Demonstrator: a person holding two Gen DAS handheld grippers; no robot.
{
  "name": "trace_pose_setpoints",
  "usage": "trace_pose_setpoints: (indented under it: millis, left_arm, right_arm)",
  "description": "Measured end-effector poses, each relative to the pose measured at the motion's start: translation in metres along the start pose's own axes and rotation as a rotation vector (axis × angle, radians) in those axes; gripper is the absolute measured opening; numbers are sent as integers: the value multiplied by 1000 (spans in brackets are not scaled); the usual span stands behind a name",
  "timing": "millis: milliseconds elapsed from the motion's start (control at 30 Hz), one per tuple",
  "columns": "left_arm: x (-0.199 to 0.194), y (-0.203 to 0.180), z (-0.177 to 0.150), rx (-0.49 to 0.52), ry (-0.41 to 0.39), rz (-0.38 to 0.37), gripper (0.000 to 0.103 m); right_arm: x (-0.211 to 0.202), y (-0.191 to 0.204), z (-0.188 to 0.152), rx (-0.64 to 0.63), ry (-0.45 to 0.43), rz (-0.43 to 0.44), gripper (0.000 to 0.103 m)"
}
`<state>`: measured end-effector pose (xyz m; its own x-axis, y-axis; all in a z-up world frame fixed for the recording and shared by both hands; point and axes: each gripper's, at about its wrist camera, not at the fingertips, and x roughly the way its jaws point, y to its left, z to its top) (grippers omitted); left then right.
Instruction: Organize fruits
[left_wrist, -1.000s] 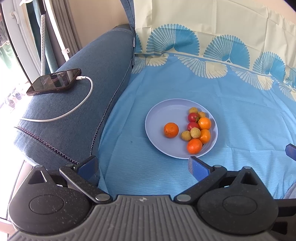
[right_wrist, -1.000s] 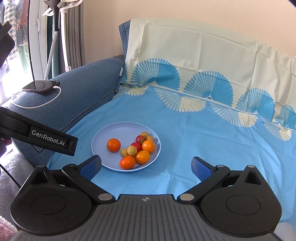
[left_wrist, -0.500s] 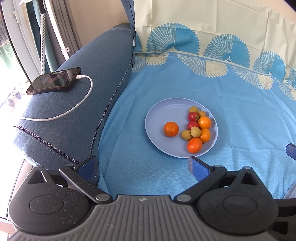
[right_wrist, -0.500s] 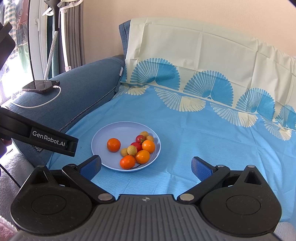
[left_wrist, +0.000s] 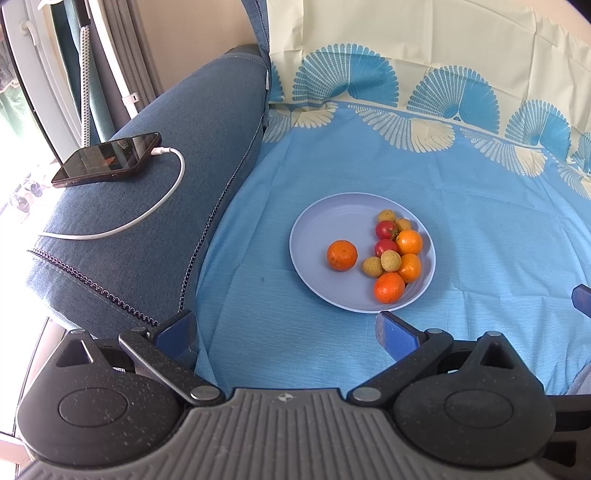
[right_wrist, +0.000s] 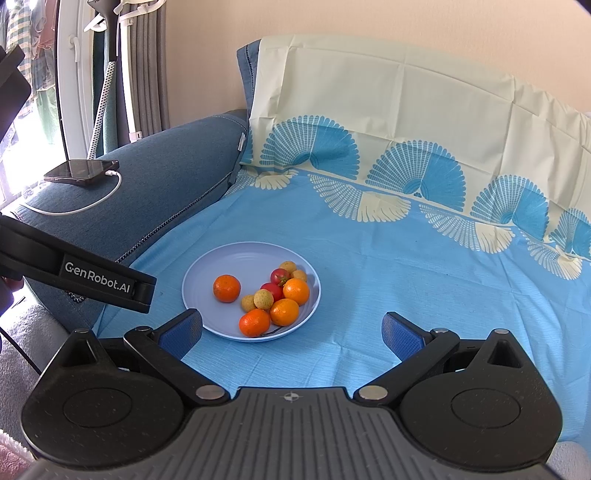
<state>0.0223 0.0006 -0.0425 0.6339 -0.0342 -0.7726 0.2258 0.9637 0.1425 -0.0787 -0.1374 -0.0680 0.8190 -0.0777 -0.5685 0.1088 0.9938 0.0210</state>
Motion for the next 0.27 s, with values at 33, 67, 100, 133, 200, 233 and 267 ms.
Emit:
trace_pose_setpoints:
  millis: [33, 67, 100, 133, 200, 233, 267]
  left_arm:
    - [0, 0, 0, 0, 0, 0, 103]
    - [0, 0, 0, 0, 0, 1, 103]
    - [0, 0, 0, 0, 2, 0, 103]
    - [1, 1, -1, -3, 6, -1, 103]
    - [3, 3, -1, -11, 17, -9, 103]
    - [4, 3, -1, -15, 23, -10, 103]
    - [4, 3, -1, -17, 25, -9, 103]
  right_arm:
    - [0, 0, 0, 0, 0, 0, 102]
    - [0, 0, 0, 0, 0, 0, 102]
    - [0, 0, 0, 0, -1, 0, 102]
    - [0, 0, 0, -1, 0, 0, 102]
    - [0, 0, 0, 0, -1, 0, 102]
    - [0, 0, 0, 0, 0, 0, 102]
    - [0, 0, 0, 0, 0, 0, 102]
